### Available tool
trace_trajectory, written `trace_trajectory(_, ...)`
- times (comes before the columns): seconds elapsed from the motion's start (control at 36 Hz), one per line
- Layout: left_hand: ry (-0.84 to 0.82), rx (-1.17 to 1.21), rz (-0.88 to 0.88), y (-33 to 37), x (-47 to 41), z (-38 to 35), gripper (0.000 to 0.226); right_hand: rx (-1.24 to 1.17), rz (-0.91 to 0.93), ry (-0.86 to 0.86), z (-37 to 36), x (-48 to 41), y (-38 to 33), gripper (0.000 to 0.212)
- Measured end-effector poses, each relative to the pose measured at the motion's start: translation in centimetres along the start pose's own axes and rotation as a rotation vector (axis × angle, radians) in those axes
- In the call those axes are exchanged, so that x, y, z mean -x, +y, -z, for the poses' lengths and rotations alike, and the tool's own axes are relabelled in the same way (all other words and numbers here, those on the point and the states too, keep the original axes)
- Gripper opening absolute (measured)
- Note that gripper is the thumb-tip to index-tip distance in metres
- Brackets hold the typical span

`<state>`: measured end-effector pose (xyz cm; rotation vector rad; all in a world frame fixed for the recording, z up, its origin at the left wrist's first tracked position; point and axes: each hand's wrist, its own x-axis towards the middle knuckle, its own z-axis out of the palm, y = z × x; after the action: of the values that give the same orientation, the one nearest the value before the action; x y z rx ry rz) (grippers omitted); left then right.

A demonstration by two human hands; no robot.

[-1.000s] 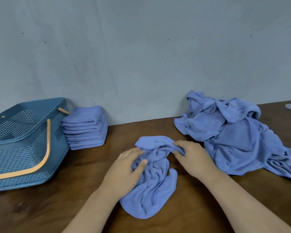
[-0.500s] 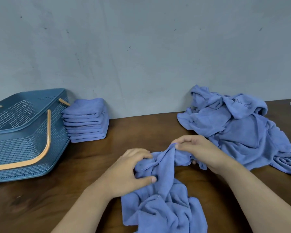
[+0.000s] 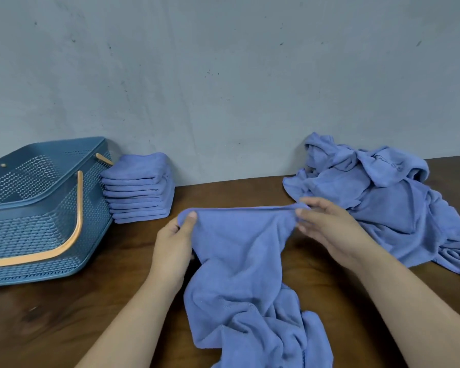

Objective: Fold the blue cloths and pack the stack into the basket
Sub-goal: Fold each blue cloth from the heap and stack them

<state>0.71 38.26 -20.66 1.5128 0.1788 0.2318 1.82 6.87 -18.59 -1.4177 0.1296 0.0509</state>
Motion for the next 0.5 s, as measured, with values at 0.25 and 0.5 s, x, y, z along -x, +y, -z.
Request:
trace_trajectory(0.25, 0.102, -0.474, -0.196, -0.9, -0.2, 0.9, 0.050, 0.330, 0.098, 0.007, -0.6, 0.1, 1.1, 0.031)
trace_trajectory(0.5, -0.274, -1.168, -0.326, -0.6, 3.0, -1.3, 0.036, 1.147, 0.263, 0.086, -2.9, 0.9, 3.4, 0.038)
